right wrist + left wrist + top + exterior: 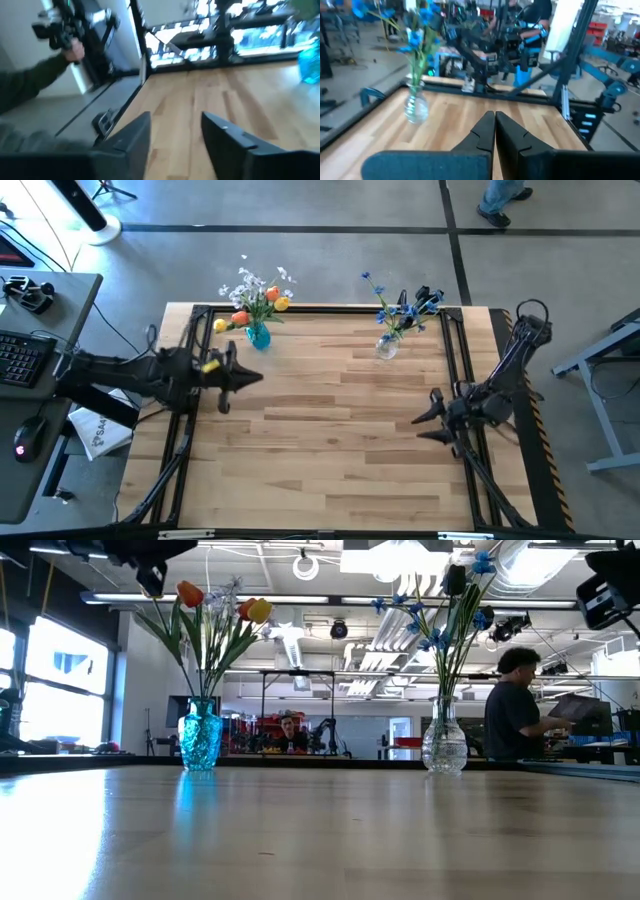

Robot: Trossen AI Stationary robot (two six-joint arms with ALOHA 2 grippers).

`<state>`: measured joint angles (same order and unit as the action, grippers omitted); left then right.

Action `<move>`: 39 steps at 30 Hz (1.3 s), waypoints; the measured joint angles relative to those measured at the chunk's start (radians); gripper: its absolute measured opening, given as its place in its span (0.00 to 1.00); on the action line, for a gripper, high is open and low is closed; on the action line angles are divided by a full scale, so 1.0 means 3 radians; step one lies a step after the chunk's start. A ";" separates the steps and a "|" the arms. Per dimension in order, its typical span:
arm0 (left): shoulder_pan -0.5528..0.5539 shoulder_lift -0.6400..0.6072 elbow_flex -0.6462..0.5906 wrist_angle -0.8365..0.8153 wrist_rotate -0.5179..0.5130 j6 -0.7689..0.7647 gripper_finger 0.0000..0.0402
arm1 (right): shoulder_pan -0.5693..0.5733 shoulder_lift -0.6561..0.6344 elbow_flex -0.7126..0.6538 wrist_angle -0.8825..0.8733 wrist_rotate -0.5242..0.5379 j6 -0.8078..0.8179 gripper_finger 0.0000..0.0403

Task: Sort flowers into vase by color
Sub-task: Return to Home Position

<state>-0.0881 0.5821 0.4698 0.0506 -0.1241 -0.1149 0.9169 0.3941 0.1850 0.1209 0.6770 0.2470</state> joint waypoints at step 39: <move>0.0339 -0.1916 -0.1527 0.0279 0.0344 0.0056 0.00 | -0.2939 -0.1250 -0.0124 -0.0425 -0.2462 -0.0230 0.00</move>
<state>0.0136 0.0074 0.0118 0.1342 -0.0208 -0.0982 0.0352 0.0190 0.1478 -0.0065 -0.0615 0.1781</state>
